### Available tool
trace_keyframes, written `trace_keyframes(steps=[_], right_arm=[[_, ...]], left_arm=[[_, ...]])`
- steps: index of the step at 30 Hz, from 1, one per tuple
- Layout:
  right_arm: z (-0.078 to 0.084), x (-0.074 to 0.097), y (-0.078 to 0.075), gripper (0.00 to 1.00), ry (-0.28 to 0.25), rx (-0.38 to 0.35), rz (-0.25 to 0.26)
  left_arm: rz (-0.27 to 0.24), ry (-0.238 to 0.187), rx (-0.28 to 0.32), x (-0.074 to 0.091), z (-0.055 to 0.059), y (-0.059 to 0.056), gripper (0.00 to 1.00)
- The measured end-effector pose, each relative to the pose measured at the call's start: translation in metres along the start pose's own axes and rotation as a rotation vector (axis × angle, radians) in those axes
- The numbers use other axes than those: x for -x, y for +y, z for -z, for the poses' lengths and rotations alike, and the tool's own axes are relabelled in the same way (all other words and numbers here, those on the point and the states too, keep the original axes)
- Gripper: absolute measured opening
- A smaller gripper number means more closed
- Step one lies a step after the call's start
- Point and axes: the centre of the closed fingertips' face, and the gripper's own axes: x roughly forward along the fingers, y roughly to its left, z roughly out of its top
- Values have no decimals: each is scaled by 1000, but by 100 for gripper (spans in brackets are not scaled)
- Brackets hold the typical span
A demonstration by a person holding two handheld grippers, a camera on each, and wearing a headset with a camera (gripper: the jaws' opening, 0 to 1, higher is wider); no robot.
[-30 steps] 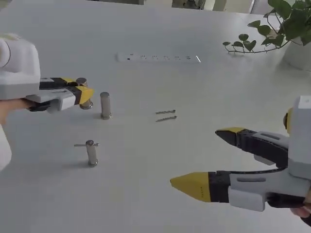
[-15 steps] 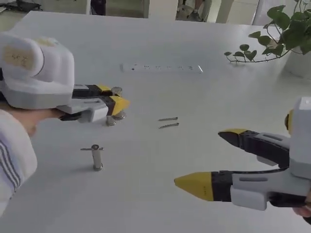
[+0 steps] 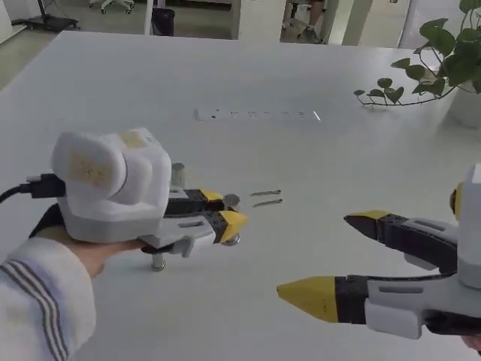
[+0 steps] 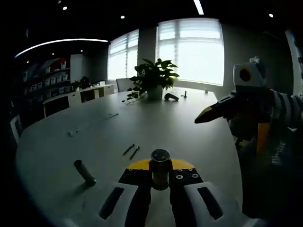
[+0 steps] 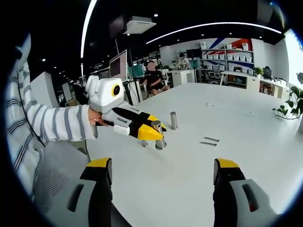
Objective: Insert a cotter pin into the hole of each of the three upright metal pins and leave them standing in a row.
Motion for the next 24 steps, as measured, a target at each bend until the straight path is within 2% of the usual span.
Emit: trace_keyframes(steps=[7, 12, 15, 24], right_arm=[[2, 1, -3, 87, 6, -1, 0], [4, 2, -4, 87, 5, -9, 6], [6, 2, -4, 87, 6, -12, 8], [9, 4, -3, 86, 13, -16, 13]], left_arm=[[33, 28, -2, -11, 13, -16, 9], [61, 47, -19, -19, 21, -31, 9], [80, 60, 6, -24, 27, -37, 9], [103, 82, -24, -28, 38, -50, 9]])
